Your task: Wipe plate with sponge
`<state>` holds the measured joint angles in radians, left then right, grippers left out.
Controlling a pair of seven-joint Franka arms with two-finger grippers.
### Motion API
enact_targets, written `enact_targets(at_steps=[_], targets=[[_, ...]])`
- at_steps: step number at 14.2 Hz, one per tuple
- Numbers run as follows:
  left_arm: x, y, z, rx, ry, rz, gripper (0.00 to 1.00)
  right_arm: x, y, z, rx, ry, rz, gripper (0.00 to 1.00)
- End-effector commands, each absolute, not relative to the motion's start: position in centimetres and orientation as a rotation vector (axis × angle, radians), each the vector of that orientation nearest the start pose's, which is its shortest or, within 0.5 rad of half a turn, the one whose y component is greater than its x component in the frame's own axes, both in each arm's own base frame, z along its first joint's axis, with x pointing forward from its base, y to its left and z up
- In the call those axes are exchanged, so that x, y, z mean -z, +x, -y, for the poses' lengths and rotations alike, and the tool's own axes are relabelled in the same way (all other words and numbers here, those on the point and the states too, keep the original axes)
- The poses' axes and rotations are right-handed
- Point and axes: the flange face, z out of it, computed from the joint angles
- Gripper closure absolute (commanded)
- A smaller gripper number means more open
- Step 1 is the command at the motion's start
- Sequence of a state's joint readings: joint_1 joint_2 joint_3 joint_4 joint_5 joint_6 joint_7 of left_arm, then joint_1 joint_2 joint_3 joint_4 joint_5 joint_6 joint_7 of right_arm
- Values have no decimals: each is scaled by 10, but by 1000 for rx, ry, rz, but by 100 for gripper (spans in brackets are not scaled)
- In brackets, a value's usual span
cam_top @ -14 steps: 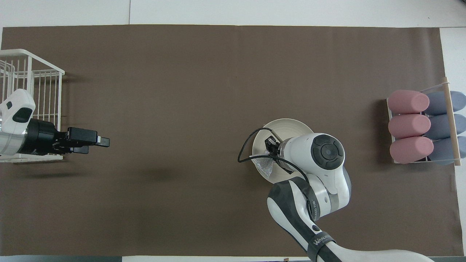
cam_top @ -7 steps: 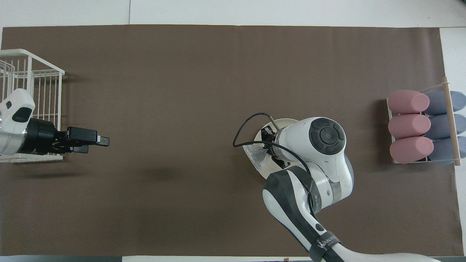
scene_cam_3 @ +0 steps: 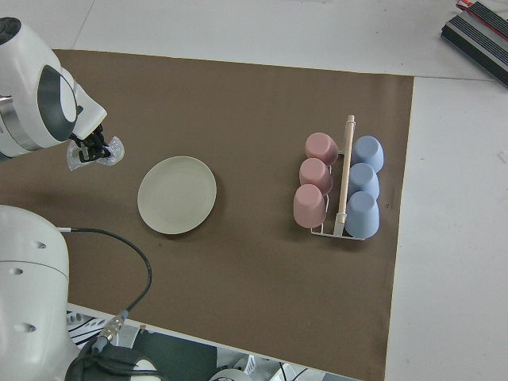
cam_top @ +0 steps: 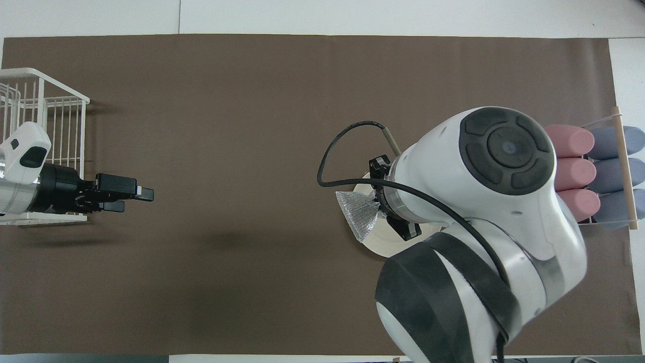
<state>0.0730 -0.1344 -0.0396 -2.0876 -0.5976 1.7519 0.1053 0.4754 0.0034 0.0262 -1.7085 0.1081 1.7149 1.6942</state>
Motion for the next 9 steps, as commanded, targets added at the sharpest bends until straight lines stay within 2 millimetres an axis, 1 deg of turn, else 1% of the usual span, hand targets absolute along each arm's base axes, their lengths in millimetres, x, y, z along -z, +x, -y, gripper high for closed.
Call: enact_targets(at_steps=[1,2,3,4,5,6,7,8,9], targets=[[-491,492,28,246,2375,-216,0,-589,482,-313,-107,-2503,-1815,100],[-494,489,23,267,2300,-236,0,-589,485,-324,-81,-2415,-1855,100],[-499,486,24,290,2226,-238,0,-588,483,-339,-91,-2350,-1896,100],[-504,483,25,299,2176,-237,0,-584,480,-354,-101,-2311,-1941,100],[-508,482,28,305,2135,-232,0,-584,475,-369,-102,-2292,-1958,100],[-510,481,33,319,2091,-223,0,-581,471,-382,-99,-2290,-1970,100],[-508,477,40,333,2062,-217,0,-577,466,-397,-101,-2291,-1974,100],[-506,470,47,329,2021,-223,0,-576,467,-404,-105,-2272,-1997,100],[-504,462,60,316,1973,-192,0,-576,472,-411,-103,-2251,-2014,100]])
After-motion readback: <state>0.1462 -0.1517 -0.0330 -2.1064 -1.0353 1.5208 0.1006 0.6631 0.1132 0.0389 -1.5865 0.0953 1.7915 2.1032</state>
